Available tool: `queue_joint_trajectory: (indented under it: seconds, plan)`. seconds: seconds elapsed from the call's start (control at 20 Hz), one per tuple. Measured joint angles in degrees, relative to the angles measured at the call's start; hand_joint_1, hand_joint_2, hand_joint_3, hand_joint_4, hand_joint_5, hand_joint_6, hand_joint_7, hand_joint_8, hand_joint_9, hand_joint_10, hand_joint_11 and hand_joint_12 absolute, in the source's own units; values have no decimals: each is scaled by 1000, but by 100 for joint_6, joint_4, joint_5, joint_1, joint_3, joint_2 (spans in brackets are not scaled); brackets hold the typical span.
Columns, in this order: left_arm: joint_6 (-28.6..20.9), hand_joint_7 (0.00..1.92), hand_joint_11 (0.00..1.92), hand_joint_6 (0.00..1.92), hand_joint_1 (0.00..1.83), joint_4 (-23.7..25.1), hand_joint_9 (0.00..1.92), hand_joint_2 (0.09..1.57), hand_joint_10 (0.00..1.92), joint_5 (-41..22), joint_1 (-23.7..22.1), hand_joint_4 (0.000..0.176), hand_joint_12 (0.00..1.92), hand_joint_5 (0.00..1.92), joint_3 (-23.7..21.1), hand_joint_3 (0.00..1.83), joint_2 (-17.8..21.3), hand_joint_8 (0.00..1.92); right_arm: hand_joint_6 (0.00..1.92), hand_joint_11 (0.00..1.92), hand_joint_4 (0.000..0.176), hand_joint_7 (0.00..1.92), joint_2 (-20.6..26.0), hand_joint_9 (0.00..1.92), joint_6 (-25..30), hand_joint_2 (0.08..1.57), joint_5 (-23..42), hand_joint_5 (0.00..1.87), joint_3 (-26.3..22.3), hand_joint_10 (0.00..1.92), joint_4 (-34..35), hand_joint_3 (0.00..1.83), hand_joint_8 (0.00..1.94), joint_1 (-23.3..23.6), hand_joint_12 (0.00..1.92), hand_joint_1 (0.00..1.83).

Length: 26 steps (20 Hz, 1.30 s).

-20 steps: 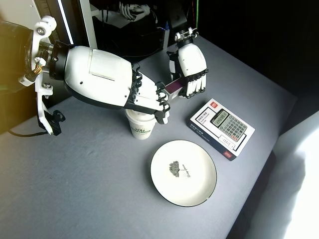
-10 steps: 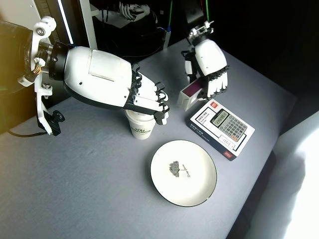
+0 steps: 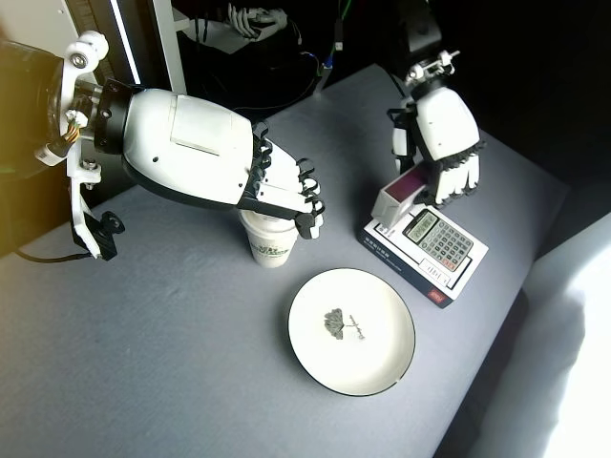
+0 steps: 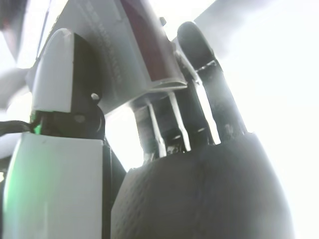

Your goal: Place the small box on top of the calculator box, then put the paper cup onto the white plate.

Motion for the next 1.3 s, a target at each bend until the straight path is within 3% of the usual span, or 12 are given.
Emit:
queue_joint_trajectory:
  seconds: [0.1,0.55,0.6,0.65,0.7,0.75,0.8,0.9,1.1,1.2,1.25,1.3]
  plan:
    - [4,875,393,1212,1347,4,682,1208,1517,179,-7,0,1338,719,203,2,-70,1218,3,0,0,343,4,330,-1255,1380,-284,336,-37,0,1117,1,0,28,889,131]
    - [7,865,399,1170,1345,2,656,1208,1517,555,20,0,1310,758,811,1,-413,1261,3,0,0,379,125,375,-1364,1358,-424,349,-92,9,1307,0,4,11,954,157]
    - [9,880,331,1350,1224,0,608,1230,1041,562,20,0,1309,645,859,2,-442,1266,1,0,0,368,127,370,-1362,1361,-411,333,-94,6,1311,0,1,11,946,145]
    - [7,789,259,664,1293,7,584,1211,782,566,37,0,1294,576,911,5,-481,1324,0,0,0,365,129,363,-1364,1366,-367,330,-92,3,1368,2,0,-39,932,128]
    - [9,714,254,286,1184,7,627,1182,554,573,44,0,1229,631,977,0,-544,652,0,0,0,357,129,351,-1362,1370,-308,325,-92,2,1523,2,1,-177,903,113]
    - [11,736,209,116,1064,7,641,1210,377,579,57,0,1186,658,1029,0,-590,260,4,0,0,372,127,367,-1353,1366,-317,340,-72,7,1646,0,4,-354,941,135]
    - [9,751,155,43,1013,4,653,1223,235,577,68,0,1169,668,1047,0,-625,85,7,0,0,373,120,363,-1353,1365,-378,350,-26,5,1740,0,3,-470,941,147]
    - [9,745,126,2,958,2,692,1210,75,612,74,0,1154,647,1047,0,-625,5,0,0,0,365,120,355,-1353,1372,-474,340,131,1,1805,2,1,-442,919,120]
    - [9,642,84,0,924,2,621,1130,4,623,74,0,1100,562,1034,0,-625,0,5,0,0,388,120,383,-1351,1352,-302,351,162,10,1812,0,4,-341,983,171]
    - [9,570,40,0,828,2,547,1117,0,621,74,0,1092,495,1032,0,-625,0,1,0,0,378,74,376,-745,1334,-310,336,160,5,833,0,1,-269,966,214]
    - [9,545,8,0,805,-2,520,1101,0,601,74,0,1108,466,1010,0,-623,0,1,0,0,326,63,321,501,1328,-173,276,229,5,-179,0,0,-262,840,191]
    - [11,547,9,3,792,-2,521,1091,2,597,74,0,1115,467,994,0,-619,3,0,0,0,301,57,303,1211,1311,-50,255,293,1,-973,0,0,-262,809,198]
